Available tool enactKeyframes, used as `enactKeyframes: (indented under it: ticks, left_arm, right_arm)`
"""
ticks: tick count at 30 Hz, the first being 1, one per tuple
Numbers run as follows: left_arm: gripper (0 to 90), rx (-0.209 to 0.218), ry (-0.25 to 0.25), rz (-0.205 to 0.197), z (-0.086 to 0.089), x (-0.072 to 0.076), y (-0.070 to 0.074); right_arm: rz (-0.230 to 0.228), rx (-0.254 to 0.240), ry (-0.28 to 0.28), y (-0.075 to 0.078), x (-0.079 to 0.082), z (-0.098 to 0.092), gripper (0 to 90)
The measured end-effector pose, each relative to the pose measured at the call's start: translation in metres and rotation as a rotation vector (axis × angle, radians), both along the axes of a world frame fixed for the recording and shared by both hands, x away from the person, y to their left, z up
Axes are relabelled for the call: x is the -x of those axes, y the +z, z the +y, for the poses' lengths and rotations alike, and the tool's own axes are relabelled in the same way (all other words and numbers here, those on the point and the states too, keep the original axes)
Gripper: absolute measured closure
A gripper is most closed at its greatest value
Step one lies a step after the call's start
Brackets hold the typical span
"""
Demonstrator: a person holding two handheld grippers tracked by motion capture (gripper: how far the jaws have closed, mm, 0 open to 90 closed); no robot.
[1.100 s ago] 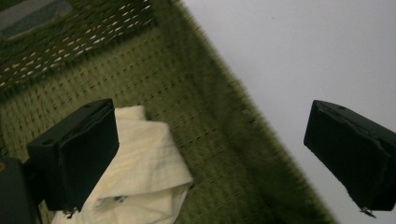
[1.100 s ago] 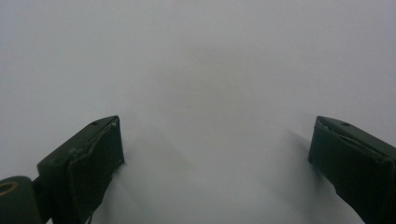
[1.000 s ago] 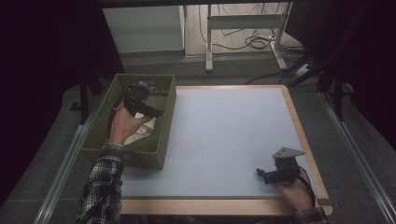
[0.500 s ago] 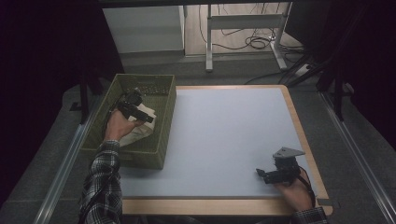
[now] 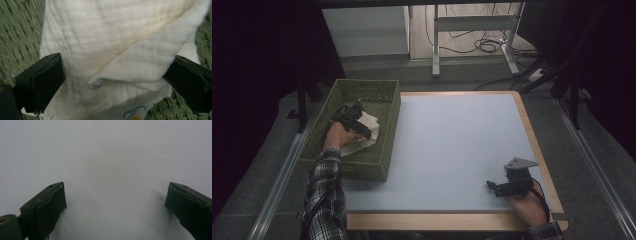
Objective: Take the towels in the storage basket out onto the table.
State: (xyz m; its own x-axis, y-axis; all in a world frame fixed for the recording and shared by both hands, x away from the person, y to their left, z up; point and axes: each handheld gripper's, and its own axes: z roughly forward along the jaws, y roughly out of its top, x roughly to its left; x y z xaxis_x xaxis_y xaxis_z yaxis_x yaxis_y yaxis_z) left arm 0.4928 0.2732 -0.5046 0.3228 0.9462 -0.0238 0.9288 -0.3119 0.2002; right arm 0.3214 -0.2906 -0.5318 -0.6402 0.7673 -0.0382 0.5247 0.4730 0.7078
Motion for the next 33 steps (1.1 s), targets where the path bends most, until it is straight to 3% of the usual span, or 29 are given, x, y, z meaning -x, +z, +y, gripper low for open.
enactKeyframes:
  ticks: [4, 8, 14, 17, 19, 23, 33]
  left_arm:
    - [8.1, 0.016, 0.015, 0.056, 0.001, -0.001, -0.007]
    - [18.0, 0.032, 0.020, 0.067, 0.000, 0.001, -0.005]
    - [44.6, 0.026, -0.008, 0.062, -0.004, 0.004, 0.001]
    - [67.2, 0.056, -0.035, 0.064, -0.004, 0.006, 0.004]
    - [72.8, 0.063, -0.035, 0.062, -0.004, 0.006, 0.004]
    - [75.5, 0.067, -0.043, 0.050, -0.003, 0.007, 0.006]
    - [75.4, 0.093, -0.034, -0.051, -0.001, 0.015, 0.029]
  right_arm:
    - [0.000, -0.001, -0.001, 0.000, 0.000, 0.000, 3.1]
    - [0.000, 0.000, 0.000, 0.000, 0.000, 0.000, 3.1]
    - [0.000, 0.000, 0.000, 0.000, 0.000, 0.000, 3.1]
    - [0.000, 0.001, 0.000, 0.000, 0.000, 0.000, 3.1]
    - [0.000, 0.001, 0.000, 0.000, 0.000, 0.000, 3.1]
    - [0.000, 0.001, 0.000, 0.000, 0.000, 0.000, 3.1]
    - [0.000, 0.001, 0.000, 0.000, 0.000, 0.000, 3.1]
